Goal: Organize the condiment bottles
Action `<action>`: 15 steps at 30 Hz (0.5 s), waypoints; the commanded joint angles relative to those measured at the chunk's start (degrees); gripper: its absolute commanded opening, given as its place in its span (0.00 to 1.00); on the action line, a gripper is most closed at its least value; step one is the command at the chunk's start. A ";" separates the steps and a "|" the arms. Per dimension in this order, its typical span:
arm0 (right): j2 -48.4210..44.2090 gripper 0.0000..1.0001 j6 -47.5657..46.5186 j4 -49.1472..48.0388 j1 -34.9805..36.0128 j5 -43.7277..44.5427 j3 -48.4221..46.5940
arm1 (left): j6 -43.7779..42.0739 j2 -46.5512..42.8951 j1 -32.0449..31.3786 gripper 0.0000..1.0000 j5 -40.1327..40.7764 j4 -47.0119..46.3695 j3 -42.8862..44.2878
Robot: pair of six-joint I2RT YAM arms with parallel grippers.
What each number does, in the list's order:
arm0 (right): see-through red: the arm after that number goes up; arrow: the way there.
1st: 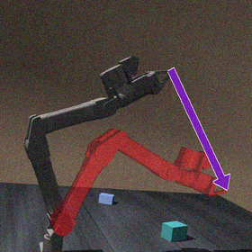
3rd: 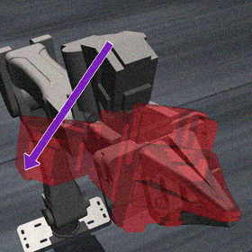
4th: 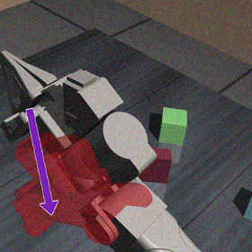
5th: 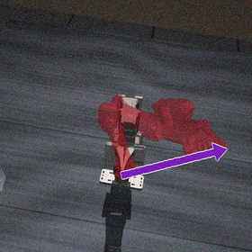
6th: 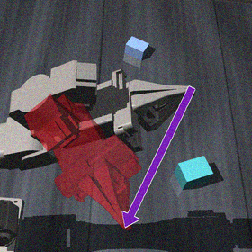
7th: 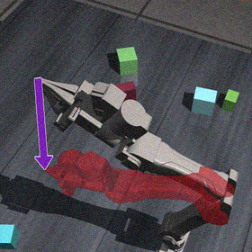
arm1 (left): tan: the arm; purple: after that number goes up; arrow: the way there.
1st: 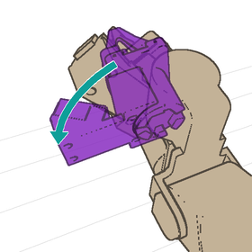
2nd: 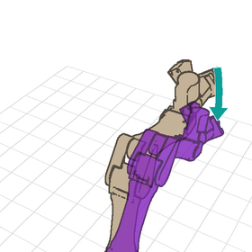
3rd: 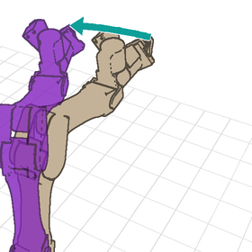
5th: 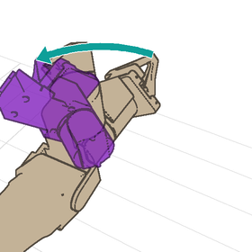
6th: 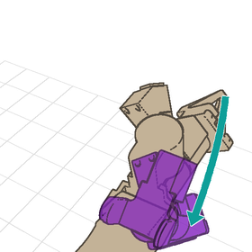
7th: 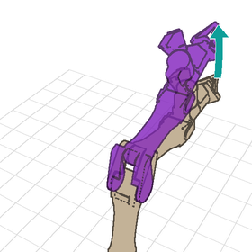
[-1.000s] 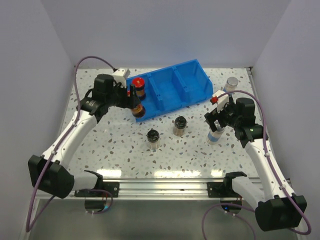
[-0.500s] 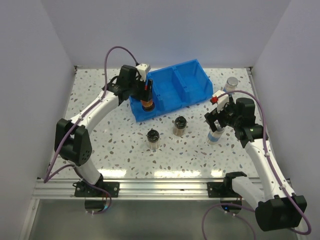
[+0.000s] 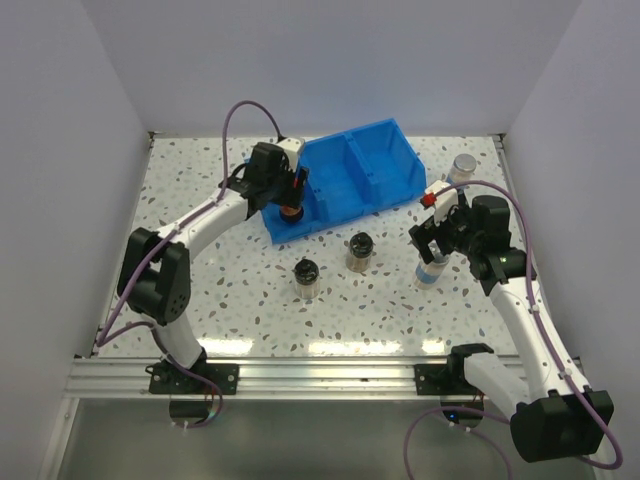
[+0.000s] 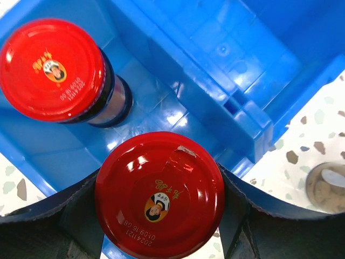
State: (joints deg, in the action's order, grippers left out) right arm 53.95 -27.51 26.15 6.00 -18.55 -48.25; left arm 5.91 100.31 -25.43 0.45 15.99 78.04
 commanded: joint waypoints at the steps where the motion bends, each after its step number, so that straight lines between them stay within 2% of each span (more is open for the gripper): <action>1: -0.08 0.99 -0.71 -1.46 0.24 0.62 0.26 | -1.78 -0.56 -0.23 0.05 2.28 -10.18 -0.87; 4: 0.01 0.99 -0.71 -1.45 0.15 0.62 0.26 | -1.43 0.41 -0.32 0.17 2.80 -10.36 -1.31; 13: 0.10 0.99 -0.79 -1.37 0.24 0.62 0.35 | -0.81 -0.64 -0.50 0.64 3.33 -11.77 -4.12; 15: 0.19 0.99 -0.88 -1.45 0.24 0.44 0.26 | -0.81 -1.78 -0.41 0.65 3.07 -11.59 -4.30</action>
State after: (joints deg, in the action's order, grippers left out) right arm 54.00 -27.55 26.13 6.00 -18.57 -48.25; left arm 5.32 102.32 -25.61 2.85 11.16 73.38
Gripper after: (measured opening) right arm 0.986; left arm 0.713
